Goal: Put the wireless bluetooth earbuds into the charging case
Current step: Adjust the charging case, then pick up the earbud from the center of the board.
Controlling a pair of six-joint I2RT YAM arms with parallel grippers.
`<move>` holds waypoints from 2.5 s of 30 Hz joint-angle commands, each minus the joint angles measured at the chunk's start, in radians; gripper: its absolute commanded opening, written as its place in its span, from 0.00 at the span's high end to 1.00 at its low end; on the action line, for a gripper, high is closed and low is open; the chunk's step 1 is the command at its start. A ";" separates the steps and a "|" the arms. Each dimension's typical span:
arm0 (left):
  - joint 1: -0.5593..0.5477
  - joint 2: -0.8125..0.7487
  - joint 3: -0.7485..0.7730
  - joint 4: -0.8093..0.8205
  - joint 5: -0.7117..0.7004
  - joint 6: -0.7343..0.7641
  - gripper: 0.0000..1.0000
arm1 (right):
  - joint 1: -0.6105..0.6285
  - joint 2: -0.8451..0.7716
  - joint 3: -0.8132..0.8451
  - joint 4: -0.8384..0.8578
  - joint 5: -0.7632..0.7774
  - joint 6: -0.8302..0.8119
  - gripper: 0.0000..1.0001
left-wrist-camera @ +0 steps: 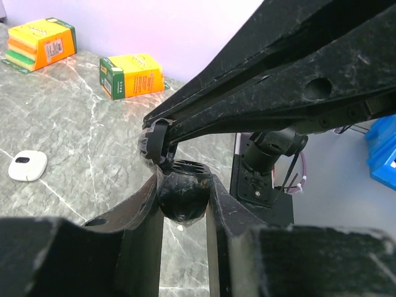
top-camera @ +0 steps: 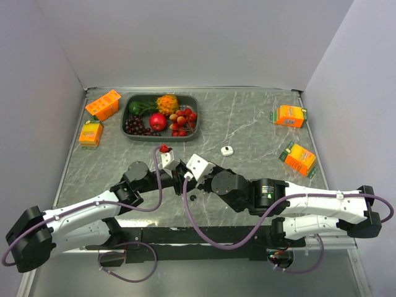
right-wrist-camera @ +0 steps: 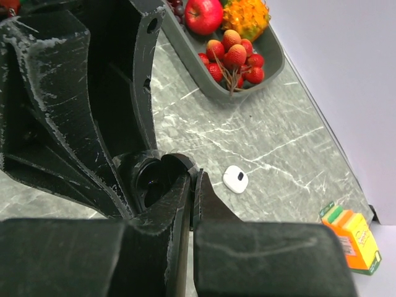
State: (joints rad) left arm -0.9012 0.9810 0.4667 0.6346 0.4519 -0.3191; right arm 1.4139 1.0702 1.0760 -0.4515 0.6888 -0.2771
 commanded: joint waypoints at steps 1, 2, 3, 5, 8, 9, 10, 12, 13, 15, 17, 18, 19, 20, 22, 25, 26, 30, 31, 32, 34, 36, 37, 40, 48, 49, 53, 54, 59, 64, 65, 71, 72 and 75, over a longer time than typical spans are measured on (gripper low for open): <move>0.010 -0.019 -0.026 0.060 -0.021 0.015 0.99 | 0.017 -0.024 0.041 0.016 -0.015 0.041 0.91; 0.008 -0.019 -0.033 0.071 -0.021 0.015 0.99 | 0.017 -0.024 0.044 0.016 -0.018 0.045 0.79; 0.008 -0.022 -0.037 0.080 -0.021 0.015 0.99 | 0.017 -0.024 0.047 0.011 -0.018 0.049 0.73; 0.010 -0.025 -0.049 0.100 -0.025 0.014 0.99 | 0.017 -0.023 0.055 0.007 -0.015 0.062 0.55; 0.008 -0.031 -0.062 0.109 -0.036 0.011 0.99 | 0.017 -0.027 0.067 0.001 -0.012 0.081 0.41; 0.010 -0.036 -0.065 0.112 -0.041 0.011 0.99 | 0.017 -0.029 0.073 -0.003 -0.014 0.087 0.39; 0.010 -0.038 -0.068 0.112 -0.047 0.011 0.99 | 0.017 -0.032 0.076 -0.003 -0.018 0.099 0.36; 0.008 -0.045 -0.077 0.119 -0.055 0.009 0.99 | 0.017 -0.047 0.081 0.008 -0.023 0.105 0.33; 0.010 -0.047 -0.080 0.120 -0.056 0.009 0.99 | 0.014 -0.050 0.082 0.008 -0.025 0.114 0.31; 0.008 -0.056 -0.088 0.126 -0.064 0.008 0.99 | 0.008 -0.058 0.090 0.008 -0.026 0.124 0.30; 0.008 -0.067 -0.100 0.132 -0.070 0.002 0.99 | -0.013 -0.075 0.096 -0.003 -0.026 0.156 0.29; 0.008 -0.083 -0.105 0.132 -0.081 -0.008 0.99 | -0.027 -0.084 0.099 -0.004 -0.031 0.171 0.29; 0.008 -0.096 -0.108 0.128 -0.085 -0.014 0.99 | -0.047 -0.098 0.098 -0.007 -0.044 0.218 0.29; 0.008 -0.110 -0.126 0.128 -0.093 -0.020 0.99 | -0.071 -0.128 0.095 -0.021 -0.058 0.255 0.29; 0.008 -0.160 -0.155 0.169 -0.122 -0.050 0.99 | -0.220 -0.163 0.076 -0.061 -0.188 0.423 0.30; 0.008 -0.247 -0.258 0.261 -0.143 -0.093 0.99 | -0.415 -0.240 -0.030 -0.053 -0.338 0.591 0.32; 0.008 -0.269 -0.323 0.346 -0.153 -0.104 0.99 | -0.447 -0.251 -0.053 -0.055 -0.416 0.623 0.32; 0.008 -0.413 -0.428 0.387 -0.234 -0.132 0.99 | -0.513 -0.196 -0.131 -0.085 -0.538 0.731 0.34; 0.007 -0.435 -0.433 0.363 -0.248 -0.130 0.99 | -0.520 -0.153 -0.139 -0.087 -0.564 0.757 0.34; 0.008 -0.456 -0.444 0.347 -0.281 -0.127 0.99 | -0.523 -0.130 -0.146 -0.090 -0.584 0.772 0.35; 0.005 -0.511 -0.451 0.301 -0.308 -0.120 0.99 | -0.526 -0.078 -0.171 -0.081 -0.649 0.811 0.37; 0.005 -0.553 -0.454 0.263 -0.343 -0.110 0.99 | -0.535 -0.010 -0.197 -0.064 -0.710 0.832 0.39; 0.004 -0.562 -0.454 0.251 -0.352 -0.107 0.99 | -0.536 0.020 -0.209 -0.035 -0.722 0.848 0.42; -0.004 -0.591 -0.450 0.203 -0.366 -0.097 0.99 | -0.538 0.069 -0.243 -0.003 -0.739 0.845 0.47; -0.053 -0.628 -0.439 0.155 -0.415 -0.078 0.99 | -0.541 0.181 -0.286 0.053 -0.729 0.809 0.54; -0.059 -0.631 -0.439 0.151 -0.424 -0.077 0.99 | -0.543 0.212 -0.283 0.062 -0.727 0.812 0.55; -0.076 -0.659 -0.439 0.105 -0.447 -0.075 0.99 | -0.573 0.272 -0.272 0.100 -0.718 0.822 0.59; -0.079 -0.668 -0.441 0.100 -0.449 -0.074 0.99 | -0.582 0.286 -0.266 0.105 -0.716 0.819 0.59; -0.088 -0.663 -0.433 0.093 -0.449 -0.063 0.99 | -0.618 0.353 -0.229 0.100 -0.692 0.783 0.60; -0.091 -0.640 -0.433 0.109 -0.449 -0.061 0.99 | -0.624 0.399 -0.218 0.102 -0.690 0.748 0.61; -0.091 -0.634 -0.433 0.112 -0.449 -0.060 0.99 | -0.625 0.405 -0.220 0.105 -0.690 0.747 0.61; -0.093 -0.630 -0.430 0.109 -0.446 -0.060 0.99 | -0.627 0.445 -0.215 0.122 -0.690 0.747 0.60; -0.093 -0.630 -0.428 0.108 -0.447 -0.060 0.99 | -0.629 0.456 -0.212 0.120 -0.690 0.744 0.60; -0.094 -0.631 -0.428 0.103 -0.446 -0.060 0.99 | -0.629 0.470 -0.211 0.128 -0.690 0.742 0.59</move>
State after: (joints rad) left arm -0.9894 0.3500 0.0349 0.7151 0.0166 -0.3866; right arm 0.7914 1.5127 0.8204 -0.3580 -0.0154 0.4763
